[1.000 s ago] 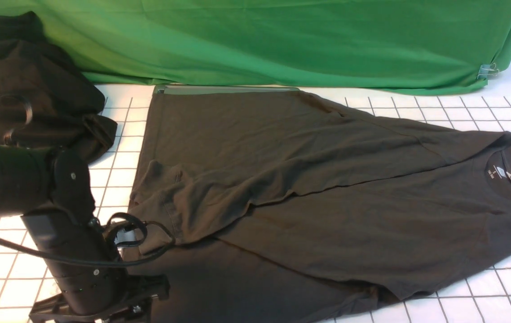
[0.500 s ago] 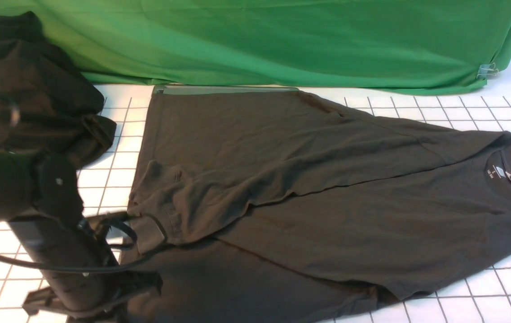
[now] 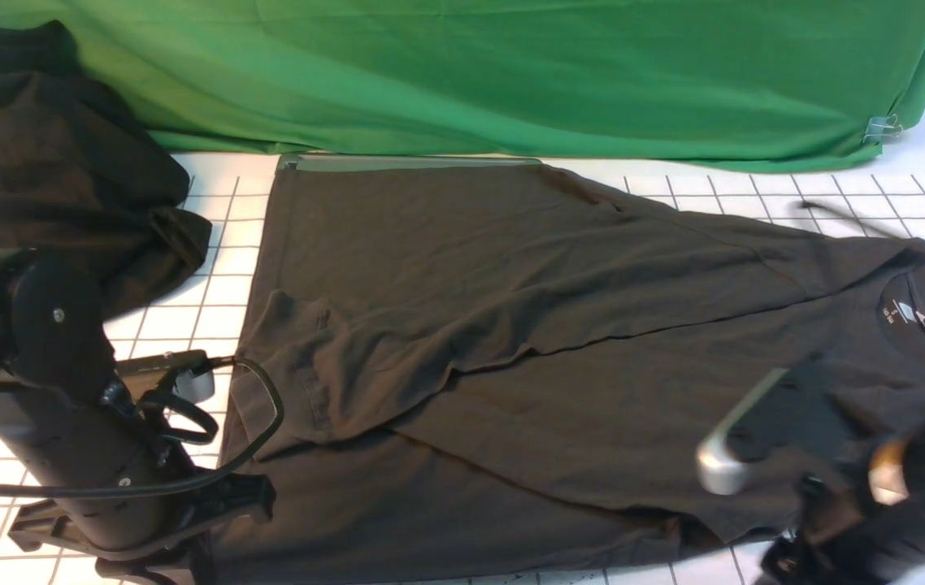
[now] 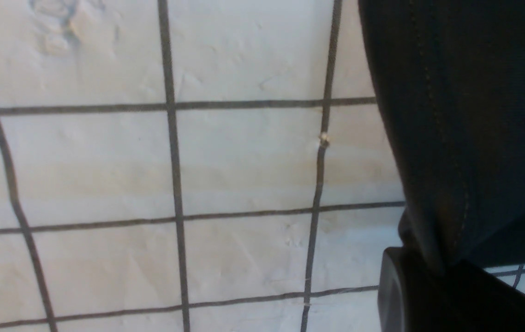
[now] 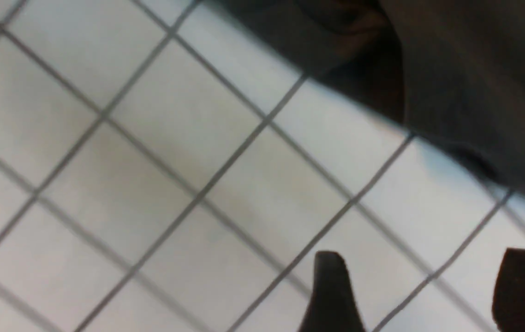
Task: Fold a long-sleeved shirt over a white checkered tablecloth.
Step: 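Grasp the near edge of the shirt at its hem and shoulder corners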
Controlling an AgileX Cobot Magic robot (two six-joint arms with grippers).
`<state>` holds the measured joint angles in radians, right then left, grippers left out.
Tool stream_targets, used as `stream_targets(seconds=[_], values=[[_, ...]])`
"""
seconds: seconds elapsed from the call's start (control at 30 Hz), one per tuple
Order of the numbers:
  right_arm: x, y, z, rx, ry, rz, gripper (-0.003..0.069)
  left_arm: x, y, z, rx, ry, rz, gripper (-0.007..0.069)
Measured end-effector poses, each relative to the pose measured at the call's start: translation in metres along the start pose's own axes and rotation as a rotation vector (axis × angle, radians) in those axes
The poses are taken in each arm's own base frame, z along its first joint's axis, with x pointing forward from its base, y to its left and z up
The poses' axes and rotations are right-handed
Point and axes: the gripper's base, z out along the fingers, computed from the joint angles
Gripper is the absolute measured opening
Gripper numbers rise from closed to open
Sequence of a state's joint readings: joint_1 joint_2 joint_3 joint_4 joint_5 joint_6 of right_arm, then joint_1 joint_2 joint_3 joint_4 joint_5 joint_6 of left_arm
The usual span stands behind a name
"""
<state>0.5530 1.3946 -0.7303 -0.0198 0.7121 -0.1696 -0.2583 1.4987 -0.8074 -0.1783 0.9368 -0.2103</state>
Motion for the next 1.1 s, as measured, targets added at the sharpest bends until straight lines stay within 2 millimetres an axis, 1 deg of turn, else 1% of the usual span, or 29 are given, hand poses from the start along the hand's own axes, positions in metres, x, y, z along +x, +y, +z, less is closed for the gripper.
stream_targets(seconds=[0.03, 0.07, 0.1, 0.13, 0.2, 0.3, 0.33, 0.4, 0.47, 0.53, 0.6, 0.63, 0.67, 0.77, 0.87, 0.97, 1.03, 1.1], values=[[-0.008, 0.0, 0.005, 0.024, 0.013, -0.035, 0.0442, 0.0, 0.0, 0.0, 0.0, -0.001, 0.0, 0.0017], [-0.01, -0.001, 0.007, 0.032, 0.021, -0.043, 0.0442, 0.0, 0.0, 0.0, 0.0, -0.001, 0.0, 0.0017], [-0.016, -0.001, 0.008, 0.05, 0.022, -0.066, 0.0444, 0.0, 0.0, 0.0, 0.0, -0.002, 0.0, 0.0017], [-0.026, -0.001, 0.012, 0.082, 0.037, -0.099, 0.0464, 0.0, 0.0, 0.0, -0.001, -0.002, -0.001, 0.0017], [-0.034, 0.001, 0.015, 0.1, 0.059, -0.128, 0.0512, 0.0, 0.0, 0.0, -0.001, -0.002, -0.001, 0.0017], [-0.042, 0.006, 0.02, 0.109, 0.091, -0.178, 0.0608, 0.0, 0.0, 0.0, -0.001, -0.006, -0.001, 0.0017], [-0.043, 0.007, 0.022, 0.108, 0.103, -0.186, 0.0627, -0.001, 0.0, 0.0, -0.001, -0.007, 0.0, 0.0017], [-0.043, 0.008, 0.027, 0.107, 0.133, -0.199, 0.0631, -0.001, 0.0, 0.0, -0.002, -0.008, 0.001, 0.0017], [-0.043, 0.007, 0.034, 0.109, 0.161, -0.215, 0.0603, -0.001, 0.0, 0.0, -0.002, -0.008, 0.003, 0.0017], [-0.042, 0.006, 0.039, 0.12, 0.18, -0.237, 0.0552, -0.001, 0.0, 0.0, -0.002, -0.008, 0.004, 0.0017], [-0.044, 0.005, 0.045, 0.127, 0.177, -0.261, 0.0478, -0.001, 0.0, 0.0, -0.002, -0.008, 0.005, 0.0017], [-0.045, 0.005, 0.046, 0.128, 0.173, -0.263, 0.0472, -0.001, 0.0, 0.0, -0.002, -0.008, 0.005, 0.0017], [-0.047, 0.005, 0.049, 0.129, 0.161, -0.281, 0.043, -0.001, 0.0, 0.0, -0.002, -0.008, 0.005, 0.0017], [-0.047, 0.005, 0.052, 0.129, 0.16, -0.3, 0.0413, -0.001, 0.0, 0.0, -0.002, -0.009, 0.005, 0.0017], [-0.048, 0.006, 0.059, 0.124, 0.167, -0.316, 0.0398, -0.001, 0.0, 0.0, -0.002, -0.009, 0.007, 0.0017], [-0.049, 0.006, 0.061, 0.123, 0.167, -0.318, 0.0358, -0.001, 0.0, 0.0, -0.001, -0.013, 0.008, 0.0017], [-0.049, 0.006, 0.062, 0.12, 0.166, -0.317, 0.0241, -0.002, 0.0, 0.0, 0.0, -0.02, 0.011, 0.0017], [-0.049, 0.006, 0.063, 0.121, 0.163, -0.315, 0.01, -0.001, 0.0, -0.002, 0.003, -0.029, 0.029, 0.0017]])
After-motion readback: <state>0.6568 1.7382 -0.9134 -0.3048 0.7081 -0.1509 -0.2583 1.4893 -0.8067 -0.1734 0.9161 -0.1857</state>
